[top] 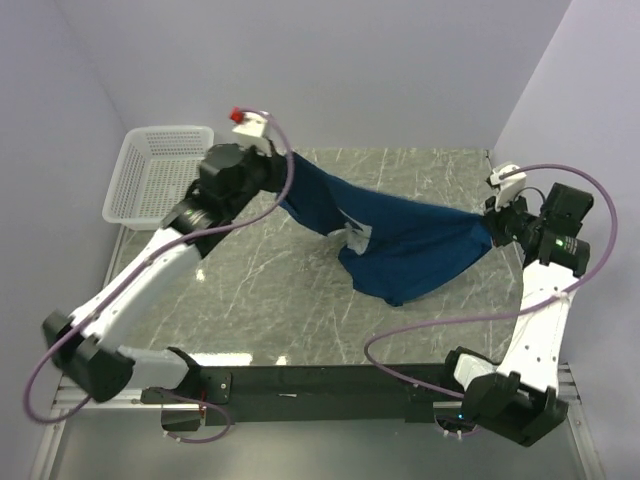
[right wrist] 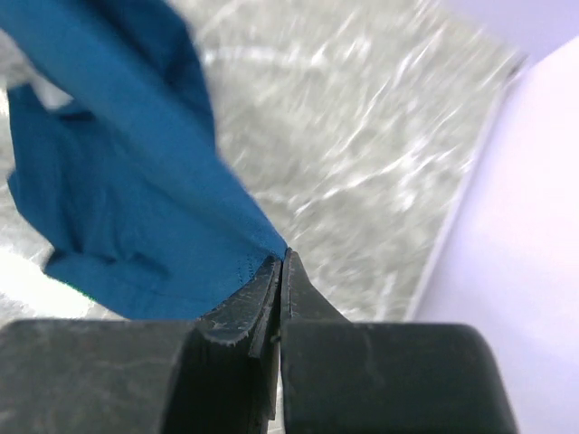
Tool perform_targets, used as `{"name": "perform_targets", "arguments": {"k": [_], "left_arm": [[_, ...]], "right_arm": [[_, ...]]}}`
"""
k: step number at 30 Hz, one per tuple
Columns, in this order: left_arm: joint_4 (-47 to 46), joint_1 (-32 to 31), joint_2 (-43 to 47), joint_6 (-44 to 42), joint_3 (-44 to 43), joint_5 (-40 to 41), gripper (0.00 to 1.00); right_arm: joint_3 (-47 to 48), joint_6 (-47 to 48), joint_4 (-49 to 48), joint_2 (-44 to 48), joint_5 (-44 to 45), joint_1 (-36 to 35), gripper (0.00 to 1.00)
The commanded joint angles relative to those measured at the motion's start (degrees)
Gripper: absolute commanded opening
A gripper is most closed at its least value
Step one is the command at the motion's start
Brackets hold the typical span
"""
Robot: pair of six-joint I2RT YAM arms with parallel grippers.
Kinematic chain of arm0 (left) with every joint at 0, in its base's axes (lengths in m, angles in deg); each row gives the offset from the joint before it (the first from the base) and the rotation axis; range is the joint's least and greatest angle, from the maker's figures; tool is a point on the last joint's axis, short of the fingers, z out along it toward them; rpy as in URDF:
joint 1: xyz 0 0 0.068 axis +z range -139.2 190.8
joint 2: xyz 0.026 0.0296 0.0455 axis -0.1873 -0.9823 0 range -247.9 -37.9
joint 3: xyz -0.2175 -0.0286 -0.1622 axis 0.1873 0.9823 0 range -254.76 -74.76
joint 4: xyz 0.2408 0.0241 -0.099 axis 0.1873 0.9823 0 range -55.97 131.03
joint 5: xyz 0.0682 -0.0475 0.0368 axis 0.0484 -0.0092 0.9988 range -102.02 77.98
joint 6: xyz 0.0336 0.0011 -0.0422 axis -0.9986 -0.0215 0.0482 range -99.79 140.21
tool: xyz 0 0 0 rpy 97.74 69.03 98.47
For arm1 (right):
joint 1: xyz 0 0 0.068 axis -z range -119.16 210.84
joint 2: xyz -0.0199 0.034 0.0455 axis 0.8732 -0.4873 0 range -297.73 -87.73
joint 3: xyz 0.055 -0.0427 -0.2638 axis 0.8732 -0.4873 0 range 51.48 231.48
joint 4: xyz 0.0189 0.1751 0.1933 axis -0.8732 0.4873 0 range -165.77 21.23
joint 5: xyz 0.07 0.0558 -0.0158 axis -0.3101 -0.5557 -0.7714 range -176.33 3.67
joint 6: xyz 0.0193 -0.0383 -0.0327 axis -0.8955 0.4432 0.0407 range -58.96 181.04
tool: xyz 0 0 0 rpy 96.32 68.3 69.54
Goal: Fold and stack the t-shirts
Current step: Flatten the tshirt out
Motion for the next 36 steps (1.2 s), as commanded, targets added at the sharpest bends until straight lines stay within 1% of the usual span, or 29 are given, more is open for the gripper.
{"name": "perform_targets", "arguments": {"k": [1, 6, 9, 10, 11, 15, 17, 19, 21, 23, 27, 30, 31, 33, 34, 35, 36], "left_arm": [[-1.6, 0.3, 8.1, -3.9, -1.9, 3.0, 0.0], [-4.9, 0.3, 17.1, -6.3, -5.7, 7.7, 0.0], [-7.5, 0.3, 21.0, -6.8, -9.3, 7.9, 0.0], [-9.9, 0.4, 21.8, -6.8, -10.4, 7.2, 0.0], [-10.8, 0.3, 22.4, -6.8, -11.5, 6.7, 0.01], [-13.1, 0.3, 23.8, -5.4, -18.5, 4.0, 0.0], [-13.9, 0.3, 24.1, -5.1, -19.8, 2.7, 0.0], [-13.5, 0.3, 24.2, -5.1, -21.0, 2.6, 0.0], [-12.4, 0.3, 24.7, -5.5, -21.0, 2.8, 0.01], [-11.8, 0.3, 25.9, -6.3, -20.0, 3.0, 0.0], [-10.7, 0.3, 29.2, -7.7, -14.6, 4.9, 0.0], [-8.5, 0.3, 31.5, -7.9, -10.5, 5.0, 0.0], [-6.7, 0.3, 32.1, -6.9, -9.1, 5.2, 0.0], [-6.0, 0.3, 33.6, -6.1, -2.9, 5.0, 0.0], [-6.0, 0.3, 34.0, -5.6, -0.4, 5.6, 0.0], [-6.3, 0.3, 34.3, -4.8, 4.7, 6.3, 0.0], [-7.2, 0.3, 34.3, -4.8, 7.5, 6.8, 0.0]], "right_arm": [[6.7, 2.2, 2.1, 3.6, -2.7, 0.4, 0.0], [18.0, -0.3, 0.5, 6.4, -5.5, 0.4, 0.0], [25.0, -4.4, -2.9, 7.5, -6.8, 0.4, 0.0], [26.6, -5.6, -4.2, 7.8, -7.0, 0.4, 0.0], [29.3, -8.4, -6.9, 8.2, -7.1, 0.5, 0.0], [34.0, -15.4, -14.4, 11.1, -6.9, 0.4, 0.0], [36.1, -19.6, -18.0, 12.3, -5.7, 0.5, 0.0], [37.8, -22.9, -19.6, 12.9, -4.9, 0.4, 0.0], [38.5, -24.3, -20.8, 13.5, -4.2, 0.4, 0.0], [38.3, -25.6, -21.6, 14.1, -3.2, 0.4, 0.0], [36.3, -24.9, -20.5, 14.6, -1.7, 0.5, 0.0], [32.2, -22.8, -18.7, 15.7, -1.8, 0.4, 0.0], [29.0, -21.3, -17.6, 16.5, -2.0, 0.5, 0.0], [24.6, -20.5, -17.3, 17.3, -2.6, 0.4, 0.0], [19.5, -19.2, -16.9, 17.4, -2.7, 0.4, 0.0], [16.6, -18.5, -16.9, 18.0, -3.0, 0.4, 0.0], [13.6, -18.3, -17.4, 17.9, -3.2, 0.4, 0.0]]}}
